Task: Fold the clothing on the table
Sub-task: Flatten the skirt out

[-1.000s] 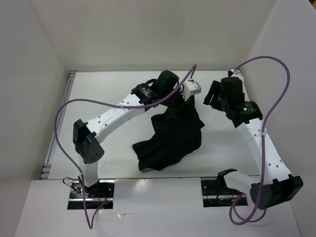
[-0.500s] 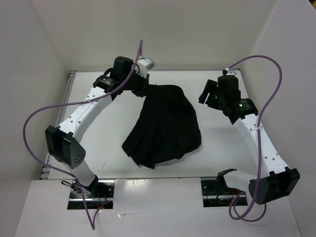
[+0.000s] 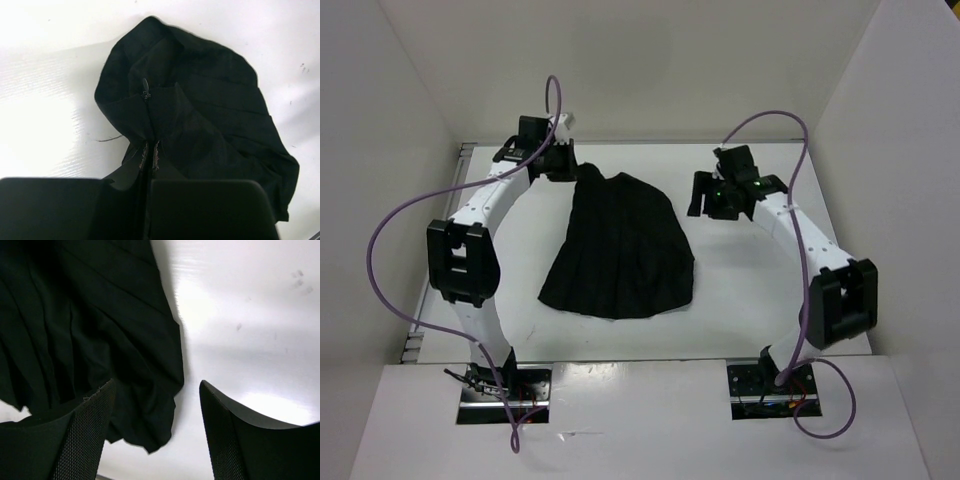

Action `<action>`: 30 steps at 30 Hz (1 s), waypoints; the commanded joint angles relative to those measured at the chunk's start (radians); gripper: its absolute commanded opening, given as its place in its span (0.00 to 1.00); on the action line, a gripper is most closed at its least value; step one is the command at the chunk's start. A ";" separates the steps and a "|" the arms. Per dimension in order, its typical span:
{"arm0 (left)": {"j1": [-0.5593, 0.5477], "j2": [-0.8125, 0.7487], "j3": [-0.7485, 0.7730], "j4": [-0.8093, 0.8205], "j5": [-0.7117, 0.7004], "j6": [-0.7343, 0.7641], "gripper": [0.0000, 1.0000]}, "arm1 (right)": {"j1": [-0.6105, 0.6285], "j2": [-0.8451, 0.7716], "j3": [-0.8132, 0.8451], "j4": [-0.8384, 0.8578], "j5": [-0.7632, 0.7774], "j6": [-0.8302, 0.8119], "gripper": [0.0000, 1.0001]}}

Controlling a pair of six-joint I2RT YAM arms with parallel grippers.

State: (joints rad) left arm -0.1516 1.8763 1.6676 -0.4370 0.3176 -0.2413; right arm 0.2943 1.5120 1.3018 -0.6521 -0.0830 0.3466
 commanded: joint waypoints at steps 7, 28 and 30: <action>0.055 0.041 -0.028 0.084 0.084 -0.038 0.00 | 0.144 0.331 0.362 0.055 0.089 -0.273 0.71; 0.113 0.032 -0.126 0.037 0.176 -0.069 0.00 | 0.170 0.866 0.879 0.025 -0.027 -0.560 0.61; 0.113 0.032 -0.126 0.037 0.176 -0.069 0.00 | 0.170 0.886 0.902 0.025 -0.053 -0.569 0.61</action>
State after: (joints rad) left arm -0.0505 1.9156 1.5524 -0.3870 0.4549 -0.2955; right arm 0.4706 2.3875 2.1185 -0.6411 -0.0879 -0.1799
